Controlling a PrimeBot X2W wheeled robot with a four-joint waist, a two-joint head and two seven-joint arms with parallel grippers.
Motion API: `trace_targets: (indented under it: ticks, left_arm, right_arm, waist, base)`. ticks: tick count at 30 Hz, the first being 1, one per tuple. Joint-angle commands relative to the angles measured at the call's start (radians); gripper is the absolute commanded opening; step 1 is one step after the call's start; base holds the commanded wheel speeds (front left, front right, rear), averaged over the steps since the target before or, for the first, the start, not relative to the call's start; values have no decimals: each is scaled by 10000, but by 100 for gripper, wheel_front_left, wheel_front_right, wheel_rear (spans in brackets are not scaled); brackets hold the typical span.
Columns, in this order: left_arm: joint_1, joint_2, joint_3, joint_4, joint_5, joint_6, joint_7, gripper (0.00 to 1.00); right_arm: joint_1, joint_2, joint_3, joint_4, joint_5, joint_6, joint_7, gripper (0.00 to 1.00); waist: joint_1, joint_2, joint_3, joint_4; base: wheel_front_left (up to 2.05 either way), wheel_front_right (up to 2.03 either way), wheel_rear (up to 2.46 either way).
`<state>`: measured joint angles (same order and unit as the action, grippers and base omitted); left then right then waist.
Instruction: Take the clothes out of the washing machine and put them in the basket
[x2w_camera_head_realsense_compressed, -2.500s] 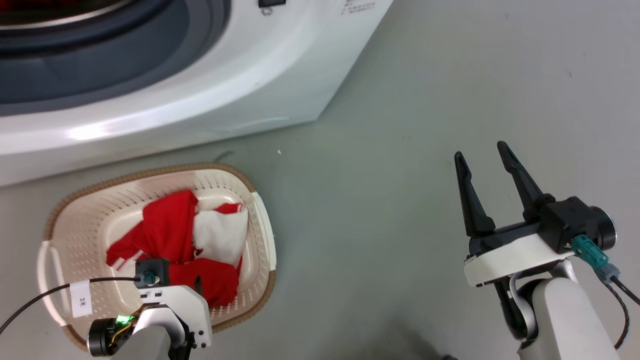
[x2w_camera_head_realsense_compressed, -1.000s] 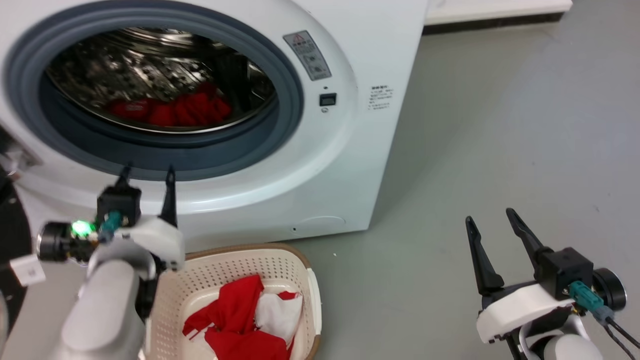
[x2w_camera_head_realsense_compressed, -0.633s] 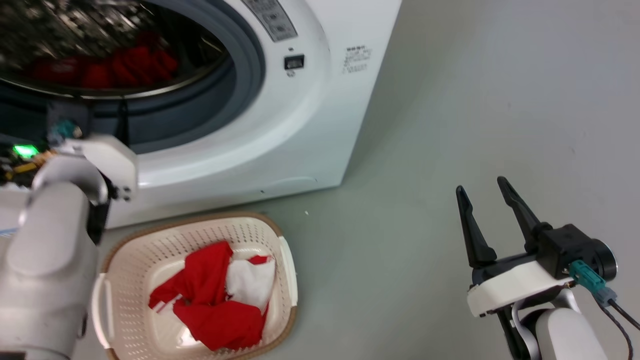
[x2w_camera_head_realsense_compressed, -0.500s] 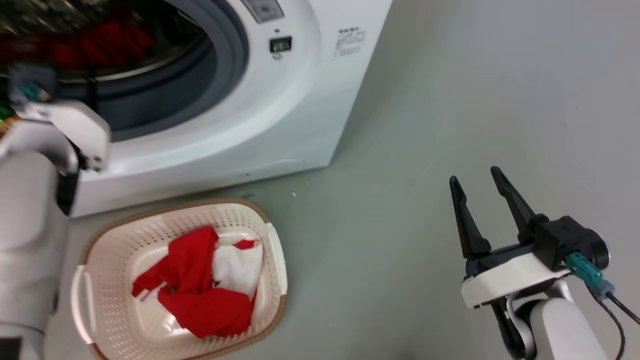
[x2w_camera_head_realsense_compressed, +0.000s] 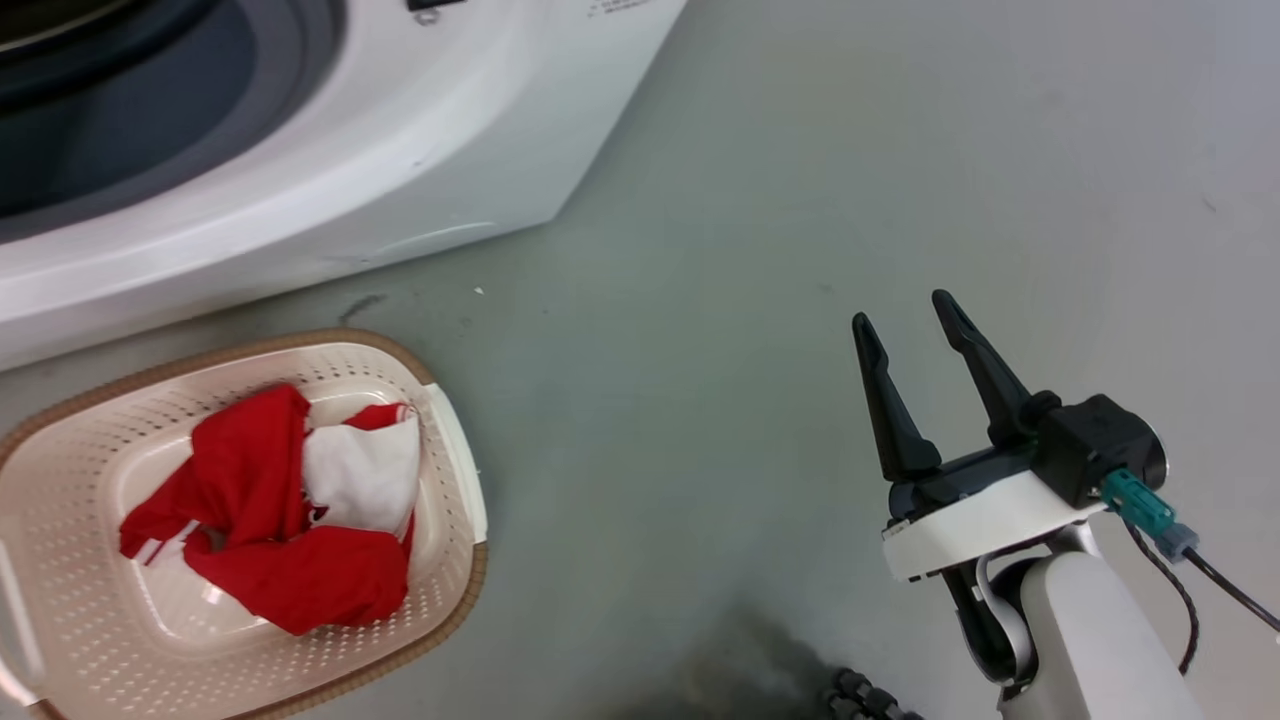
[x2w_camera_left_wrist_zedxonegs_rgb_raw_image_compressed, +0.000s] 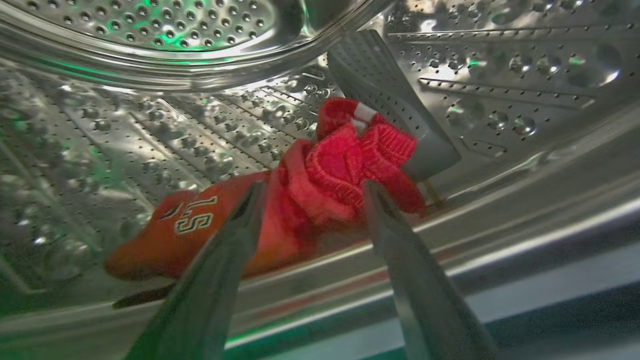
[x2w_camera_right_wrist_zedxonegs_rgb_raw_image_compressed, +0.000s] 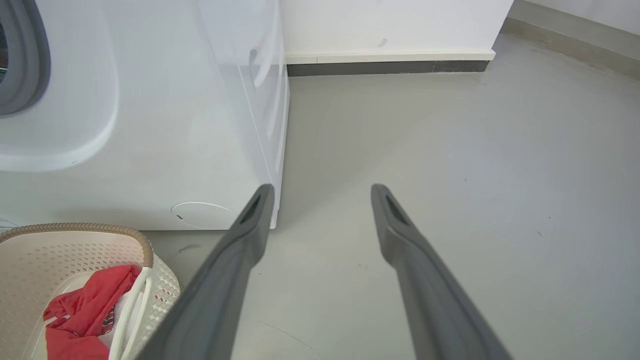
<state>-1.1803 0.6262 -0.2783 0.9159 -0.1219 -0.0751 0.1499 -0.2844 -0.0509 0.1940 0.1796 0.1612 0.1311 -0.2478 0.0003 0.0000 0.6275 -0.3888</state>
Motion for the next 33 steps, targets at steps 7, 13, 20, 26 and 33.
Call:
trace_targets:
  ticks: [7, 13, 20, 26, 33]
  left_arm:
    - [-1441, 672, -267, 262, 254, -207, 1499, 100]
    - [-2650, 1519, -656, 190, 505, -454, 3090, 100]
    - [-3349, 2104, -1148, -90, 300, -539, 5076, 100]
    - [-3403, 2472, -1449, -571, -140, -556, 6225, 100]
    - [-3055, 2862, -1464, -1097, -459, -430, 6083, 0]
  right_arm:
    - [-451, 10, 348, 153, 335, -8, -152, 100]
    - [-525, 10, 596, 43, 617, -8, -181, 100]
    - [-402, 12, 778, -61, 787, -7, -176, 100]
    - [-526, 10, 891, -107, 906, -7, -178, 100]
    - [-644, 10, 912, -45, 977, -8, -179, 100]
  waist:
    - [-3, 0, 769, -633]
    - [-3, 0, 1293, -1029]
    - [-3, 0, 1666, -1246]
    - [-3, 0, 1861, -1332]
    - [-3, 0, 1883, -1405]
  base:
    - [0, 0, 0]
    - [0, 0, 0]
    - [0, 0, 0]
    - [0, 0, 0]
    - [0, 0, 0]
